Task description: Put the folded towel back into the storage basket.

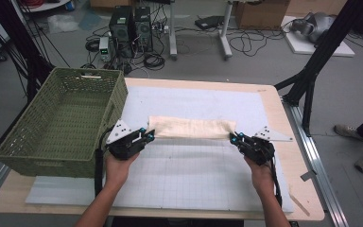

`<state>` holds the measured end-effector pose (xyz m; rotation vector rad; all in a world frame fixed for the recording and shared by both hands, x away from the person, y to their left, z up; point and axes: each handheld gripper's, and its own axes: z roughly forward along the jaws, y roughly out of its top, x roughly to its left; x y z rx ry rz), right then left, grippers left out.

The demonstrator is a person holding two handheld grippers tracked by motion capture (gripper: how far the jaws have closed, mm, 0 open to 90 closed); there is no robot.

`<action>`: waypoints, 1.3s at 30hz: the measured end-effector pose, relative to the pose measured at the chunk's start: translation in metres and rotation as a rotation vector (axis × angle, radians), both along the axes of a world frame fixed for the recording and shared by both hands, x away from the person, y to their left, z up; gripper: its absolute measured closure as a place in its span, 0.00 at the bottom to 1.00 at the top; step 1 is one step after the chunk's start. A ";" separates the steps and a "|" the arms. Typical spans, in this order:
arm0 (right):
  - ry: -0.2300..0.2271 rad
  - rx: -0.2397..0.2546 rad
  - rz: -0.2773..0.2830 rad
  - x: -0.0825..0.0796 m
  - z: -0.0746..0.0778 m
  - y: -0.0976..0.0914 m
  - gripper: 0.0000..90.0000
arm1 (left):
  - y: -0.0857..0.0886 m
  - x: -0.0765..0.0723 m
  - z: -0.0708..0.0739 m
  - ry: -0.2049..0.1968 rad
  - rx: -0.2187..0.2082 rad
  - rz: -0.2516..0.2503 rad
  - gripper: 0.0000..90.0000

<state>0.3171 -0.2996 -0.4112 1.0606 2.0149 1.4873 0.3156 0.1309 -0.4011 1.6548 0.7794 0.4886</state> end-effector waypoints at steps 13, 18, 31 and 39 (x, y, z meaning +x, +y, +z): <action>-0.057 0.030 0.023 0.001 0.016 0.000 0.93 | 0.003 -0.005 0.012 -0.053 -0.012 0.008 0.90; -0.075 0.030 0.033 0.010 0.024 0.005 0.93 | 0.006 -0.012 0.021 -0.083 -0.021 0.018 0.90; -0.079 0.022 0.068 0.041 0.040 0.031 0.93 | 0.023 -0.032 0.042 -0.097 -0.025 0.069 0.90; -0.082 0.003 0.104 0.061 0.052 0.058 0.93 | 0.041 -0.048 0.052 -0.102 -0.036 0.118 0.90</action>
